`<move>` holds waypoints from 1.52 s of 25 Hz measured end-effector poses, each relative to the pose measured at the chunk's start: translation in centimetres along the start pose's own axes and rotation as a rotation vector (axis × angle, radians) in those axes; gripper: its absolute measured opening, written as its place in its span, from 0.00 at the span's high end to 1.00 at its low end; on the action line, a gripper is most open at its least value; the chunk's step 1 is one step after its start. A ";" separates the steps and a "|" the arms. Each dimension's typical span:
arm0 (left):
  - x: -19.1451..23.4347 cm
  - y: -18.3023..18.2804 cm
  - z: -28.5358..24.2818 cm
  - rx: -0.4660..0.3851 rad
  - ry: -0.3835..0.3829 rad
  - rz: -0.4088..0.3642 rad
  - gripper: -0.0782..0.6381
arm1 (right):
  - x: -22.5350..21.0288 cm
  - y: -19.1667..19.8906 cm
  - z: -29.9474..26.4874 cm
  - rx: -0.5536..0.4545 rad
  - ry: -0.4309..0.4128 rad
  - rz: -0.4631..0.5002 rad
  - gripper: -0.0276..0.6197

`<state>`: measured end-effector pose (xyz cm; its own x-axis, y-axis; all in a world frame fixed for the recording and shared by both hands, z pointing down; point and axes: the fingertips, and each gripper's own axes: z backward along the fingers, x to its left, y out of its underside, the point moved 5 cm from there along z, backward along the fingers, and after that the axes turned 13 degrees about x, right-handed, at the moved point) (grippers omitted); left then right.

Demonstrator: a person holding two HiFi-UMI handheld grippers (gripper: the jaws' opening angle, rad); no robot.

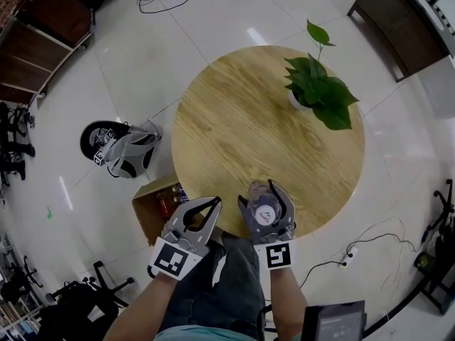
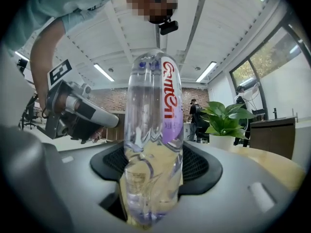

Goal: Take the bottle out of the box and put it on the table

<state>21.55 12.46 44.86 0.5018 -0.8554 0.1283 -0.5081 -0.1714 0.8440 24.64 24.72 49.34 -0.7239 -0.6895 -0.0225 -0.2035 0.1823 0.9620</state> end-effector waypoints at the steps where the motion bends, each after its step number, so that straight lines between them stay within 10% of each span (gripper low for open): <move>1: 0.1 0.1 0.0 0.003 -0.002 0.000 0.88 | -0.1 0.0 0.0 -0.005 -0.003 -0.003 0.48; 21: -2.9 -3.0 8.4 -0.101 -0.048 -0.008 0.88 | -0.4 -3.1 7.0 0.092 0.044 0.066 0.39; 38: -12.1 -2.0 31.5 -0.356 0.044 -0.147 0.88 | 23.7 -18.2 20.4 -0.073 -0.081 0.038 0.44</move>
<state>-5.56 7.77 25.23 0.5844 -0.8115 0.0084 -0.1580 -0.1036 0.9820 -2.25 19.41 25.78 -0.7820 -0.6233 -0.0047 -0.1285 0.1538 0.9797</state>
